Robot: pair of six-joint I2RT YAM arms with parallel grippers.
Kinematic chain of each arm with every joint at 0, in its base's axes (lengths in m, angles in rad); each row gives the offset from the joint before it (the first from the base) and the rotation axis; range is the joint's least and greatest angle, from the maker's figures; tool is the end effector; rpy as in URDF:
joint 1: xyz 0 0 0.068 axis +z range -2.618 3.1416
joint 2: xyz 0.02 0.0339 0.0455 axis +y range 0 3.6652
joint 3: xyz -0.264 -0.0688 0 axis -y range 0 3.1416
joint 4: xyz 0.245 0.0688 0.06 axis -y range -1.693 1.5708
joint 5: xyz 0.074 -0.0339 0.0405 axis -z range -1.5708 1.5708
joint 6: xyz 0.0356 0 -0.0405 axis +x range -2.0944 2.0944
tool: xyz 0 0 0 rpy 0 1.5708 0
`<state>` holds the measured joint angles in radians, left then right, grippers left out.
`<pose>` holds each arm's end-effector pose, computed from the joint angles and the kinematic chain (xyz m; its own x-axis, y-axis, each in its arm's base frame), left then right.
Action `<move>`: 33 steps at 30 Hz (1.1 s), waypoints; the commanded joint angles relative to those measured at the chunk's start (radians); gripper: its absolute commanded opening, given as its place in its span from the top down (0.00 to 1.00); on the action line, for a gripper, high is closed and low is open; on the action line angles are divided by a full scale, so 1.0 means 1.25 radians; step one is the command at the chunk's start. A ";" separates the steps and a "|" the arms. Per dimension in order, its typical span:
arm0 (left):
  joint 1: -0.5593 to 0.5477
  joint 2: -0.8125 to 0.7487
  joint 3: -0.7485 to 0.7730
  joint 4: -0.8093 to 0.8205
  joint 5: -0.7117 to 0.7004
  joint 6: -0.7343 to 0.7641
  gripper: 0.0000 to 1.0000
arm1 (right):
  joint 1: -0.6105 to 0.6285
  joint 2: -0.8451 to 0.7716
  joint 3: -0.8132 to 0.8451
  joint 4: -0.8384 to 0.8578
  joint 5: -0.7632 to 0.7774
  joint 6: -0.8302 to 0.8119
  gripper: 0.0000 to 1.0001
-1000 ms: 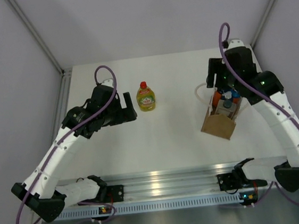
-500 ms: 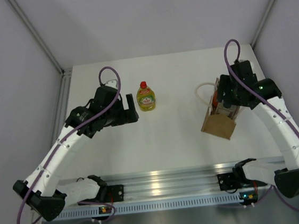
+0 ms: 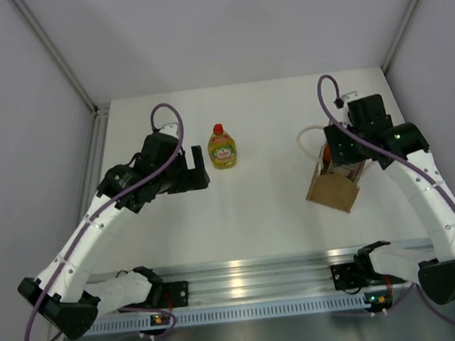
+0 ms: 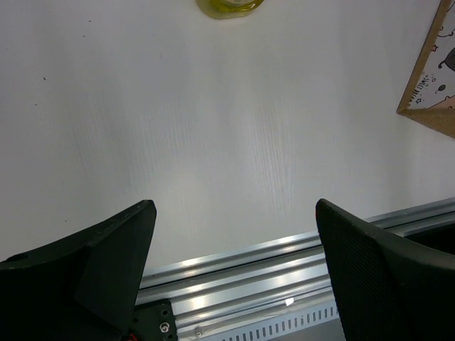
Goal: Take the personal care products out of the canvas bag
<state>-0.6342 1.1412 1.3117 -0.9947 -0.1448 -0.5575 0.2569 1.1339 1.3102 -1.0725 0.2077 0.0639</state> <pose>0.1766 -0.1235 0.3740 -0.7702 -0.0834 -0.6323 0.1177 0.9558 -0.2694 0.2020 0.0455 0.3697 -0.7617 -0.1355 -0.6336 -0.0756 0.9898 -0.1208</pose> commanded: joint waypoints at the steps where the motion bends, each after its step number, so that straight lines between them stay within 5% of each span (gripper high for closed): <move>1: -0.003 -0.022 0.010 0.023 0.010 0.030 0.02 | -0.029 -0.047 -0.040 0.093 -0.084 -0.199 0.22; 5: -0.002 -0.045 0.007 0.021 0.011 0.040 0.02 | -0.060 -0.019 -0.023 0.103 -0.233 -0.228 0.23; 11: -0.003 -0.054 0.022 0.008 -0.001 0.050 0.02 | -0.090 0.059 -0.007 -0.016 -0.289 -0.359 0.24; 22: -0.003 -0.038 0.031 0.005 -0.013 0.074 0.02 | -0.098 0.108 -0.044 0.026 -0.177 -0.411 0.27; 33: -0.002 -0.040 0.023 0.005 -0.008 0.079 0.02 | -0.100 0.140 -0.070 0.065 -0.235 -0.443 0.29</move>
<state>-0.6342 1.0935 1.3128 -0.9966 -0.1497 -0.4717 0.1524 1.2980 1.2221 -1.0252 -0.0387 -0.4644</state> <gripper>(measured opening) 0.983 0.718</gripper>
